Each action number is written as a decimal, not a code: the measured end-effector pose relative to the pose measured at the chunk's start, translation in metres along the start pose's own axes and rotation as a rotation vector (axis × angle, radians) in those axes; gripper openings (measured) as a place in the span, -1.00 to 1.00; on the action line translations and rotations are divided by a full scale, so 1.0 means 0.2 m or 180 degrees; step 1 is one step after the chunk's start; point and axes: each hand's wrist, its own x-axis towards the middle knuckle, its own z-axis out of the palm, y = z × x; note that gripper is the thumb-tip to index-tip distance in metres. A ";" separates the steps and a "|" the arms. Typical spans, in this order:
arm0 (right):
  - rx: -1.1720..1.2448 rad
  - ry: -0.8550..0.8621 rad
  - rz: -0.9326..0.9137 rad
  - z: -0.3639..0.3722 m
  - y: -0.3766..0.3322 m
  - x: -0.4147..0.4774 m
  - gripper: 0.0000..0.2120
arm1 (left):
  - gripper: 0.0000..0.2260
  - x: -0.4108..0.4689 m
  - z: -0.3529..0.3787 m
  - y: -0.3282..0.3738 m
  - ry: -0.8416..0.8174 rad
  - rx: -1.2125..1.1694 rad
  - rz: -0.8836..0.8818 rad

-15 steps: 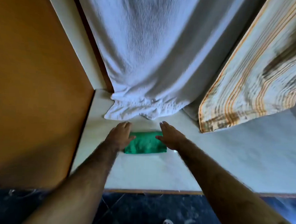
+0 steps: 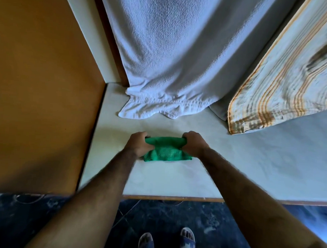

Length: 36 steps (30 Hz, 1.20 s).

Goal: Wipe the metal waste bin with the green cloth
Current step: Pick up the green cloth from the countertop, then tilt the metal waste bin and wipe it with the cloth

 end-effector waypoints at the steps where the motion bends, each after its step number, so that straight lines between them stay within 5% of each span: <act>1: 0.0214 0.0009 0.0080 -0.01 0.01 -0.03 -0.74 | -0.78 -0.02 -0.01 -0.01 -0.0051 -0.0292 -0.0035; 5: 0.0764 0.0093 0.0192 -0.07 0.01 -0.20 -0.77 | -0.80 -0.14 -0.06 -0.01 -0.0160 -0.0981 0.0219; 11: 0.0346 -0.0363 -0.0222 -0.12 0.00 -0.47 -0.62 | -0.79 -0.34 -0.05 0.02 -0.0405 -0.1530 0.0436; 21: 0.0417 -0.1106 -0.0448 0.09 0.07 -0.89 -0.66 | -0.77 -0.87 0.19 -0.10 -0.0670 -0.2028 -0.0380; 27: 0.0438 -0.1277 -0.0181 0.48 0.09 -1.06 -0.65 | -0.61 -1.11 0.58 -0.39 -0.0910 -0.1566 -0.1616; 32: 0.0472 -0.1118 -0.0076 1.02 0.05 -1.09 -0.76 | -0.65 -1.20 0.99 -0.60 -0.1453 -0.3251 -0.1983; 36: 0.0508 -0.1086 -0.0175 1.53 -0.01 -1.04 -0.75 | -0.52 -1.14 1.37 -0.79 -0.1217 -0.4125 -0.2151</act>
